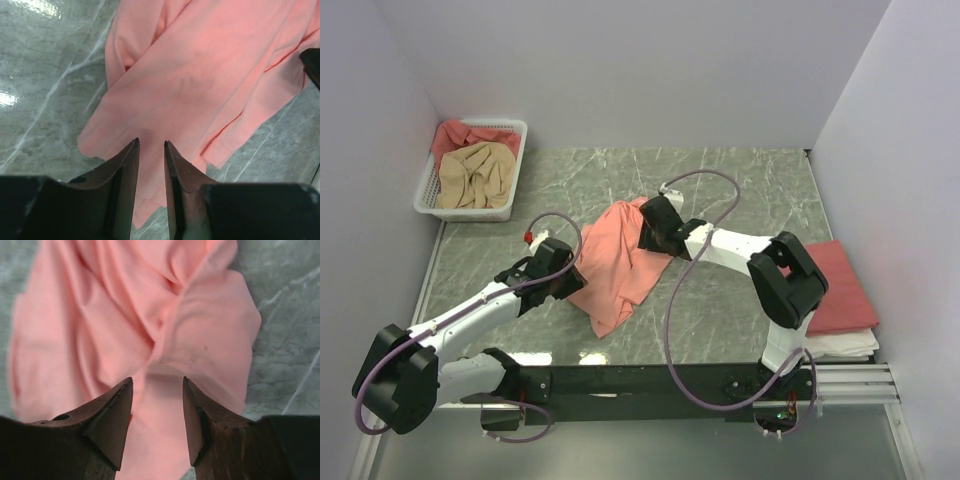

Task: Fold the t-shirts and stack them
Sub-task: Flatten the tshirt out

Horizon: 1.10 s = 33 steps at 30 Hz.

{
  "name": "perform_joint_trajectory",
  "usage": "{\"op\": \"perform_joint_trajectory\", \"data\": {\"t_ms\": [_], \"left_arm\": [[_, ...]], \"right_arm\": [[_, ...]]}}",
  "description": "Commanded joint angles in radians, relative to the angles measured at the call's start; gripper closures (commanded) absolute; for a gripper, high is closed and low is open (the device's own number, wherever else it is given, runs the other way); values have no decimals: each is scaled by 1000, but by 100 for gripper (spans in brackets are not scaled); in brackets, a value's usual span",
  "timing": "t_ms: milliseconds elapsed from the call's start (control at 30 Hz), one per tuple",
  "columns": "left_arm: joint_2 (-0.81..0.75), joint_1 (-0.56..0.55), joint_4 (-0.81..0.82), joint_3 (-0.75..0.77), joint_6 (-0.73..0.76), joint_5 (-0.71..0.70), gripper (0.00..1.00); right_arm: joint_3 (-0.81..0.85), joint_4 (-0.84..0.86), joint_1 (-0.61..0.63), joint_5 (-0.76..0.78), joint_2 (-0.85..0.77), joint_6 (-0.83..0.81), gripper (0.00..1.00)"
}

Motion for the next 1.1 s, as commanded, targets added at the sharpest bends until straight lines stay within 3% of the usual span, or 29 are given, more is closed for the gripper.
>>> {"op": "perform_joint_trajectory", "data": {"t_ms": [0, 233, 300, 533, 600, 933, 1067], "left_arm": [[-22, -2, -6, -2, -3, -40, 68], [5, 1, -20, -5, 0, -71, 66], [18, 1, -14, -7, -4, -65, 65], [69, 1, 11, -20, -6, -54, 65], [89, 3, 15, -22, -9, -63, 66], [261, 11, 44, 18, -1, -111, 74], [299, 90, 26, 79, 33, -106, 93]], "right_arm": [[79, -56, 5, 54, 49, 18, 49], [117, -79, 5, 78, 105, 17, 50], [116, -81, 7, 78, 107, 15, 55], [24, -82, -10, 115, 2, 12, 92], [-4, -76, -24, 100, -31, 11, 99], [-156, -61, -128, 45, -261, -14, 100], [-200, -61, -205, 14, -333, -23, 100]]}}
